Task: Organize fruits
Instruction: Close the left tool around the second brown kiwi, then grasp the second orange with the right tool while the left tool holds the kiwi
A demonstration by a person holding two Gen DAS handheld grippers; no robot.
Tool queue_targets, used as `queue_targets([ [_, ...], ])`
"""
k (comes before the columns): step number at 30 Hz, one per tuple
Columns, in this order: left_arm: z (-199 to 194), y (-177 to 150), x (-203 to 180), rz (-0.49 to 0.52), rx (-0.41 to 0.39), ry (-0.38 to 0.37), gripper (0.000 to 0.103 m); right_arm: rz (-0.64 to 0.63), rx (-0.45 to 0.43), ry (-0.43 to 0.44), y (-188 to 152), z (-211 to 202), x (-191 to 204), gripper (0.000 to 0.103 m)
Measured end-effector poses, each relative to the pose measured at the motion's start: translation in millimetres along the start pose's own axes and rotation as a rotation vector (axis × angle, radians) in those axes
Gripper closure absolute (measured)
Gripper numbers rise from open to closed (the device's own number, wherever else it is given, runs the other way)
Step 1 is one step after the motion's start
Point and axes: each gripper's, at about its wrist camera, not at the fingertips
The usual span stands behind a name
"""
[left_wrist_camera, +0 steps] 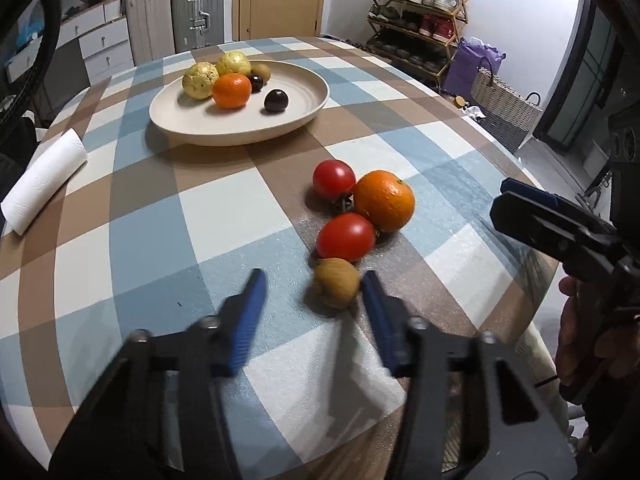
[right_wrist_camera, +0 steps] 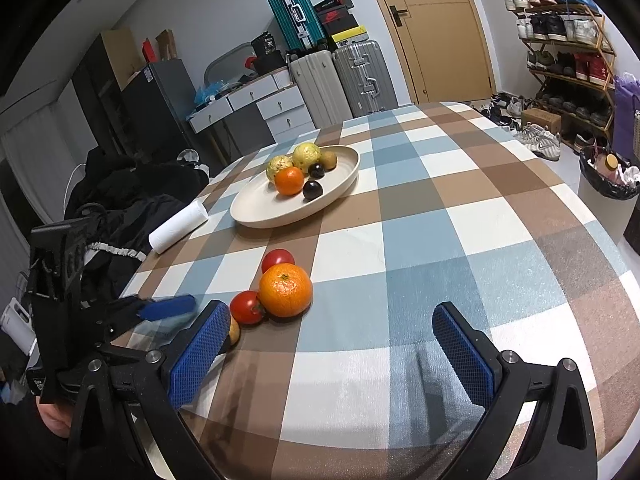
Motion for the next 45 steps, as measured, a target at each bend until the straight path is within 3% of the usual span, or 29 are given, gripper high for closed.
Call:
queue_targets([
  [1,-0.1,0.0,0.1,-0.002,0.003,-0.011,0.075,-0.001,-0.001,-0.001,-0.2,-0.3,0.0,0.0],
  [2,-0.1,0.2,0.7,-0.006,0.006,-0.024,0.077,0.001,-0.001,-0.001,-0.7,-0.6,-0.4,0.0],
  [16,-18.2,1.1,17.0,-0.067,-0.039,-0.069,0.078,0.012,-0.009,0.024,-1.9,-0.5,-0.5,0.0],
  [28,-39.7,9.1,42.7,-0.135,-0.093,-0.059,0.078,0.036,0.06,0.132,12.3,38.4,8.3,0.001],
  [34,-42.1,15.5,51.8,-0.154,-0.106,-0.061,0.078,0.064,0.1,0.181,15.4,57.4,9.1,0.019],
  [42,-40.4,19.5,53.7,-0.158,-0.107,-0.061,0.078,0.063,0.114,0.2,14.9,64.7,9.0,0.029],
  [45,-38.1,25.0,54.9,-0.154,-0.103,-0.056,0.078,0.064,0.121,0.209,14.5,67.3,8.7,0.037],
])
Point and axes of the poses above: each gripper's, at about its wrist camera, not at the fingertips, and z roughly the way its jaws point, x to its left, y to its top, and after that the axes turned 5 degrees about -z, right-handed
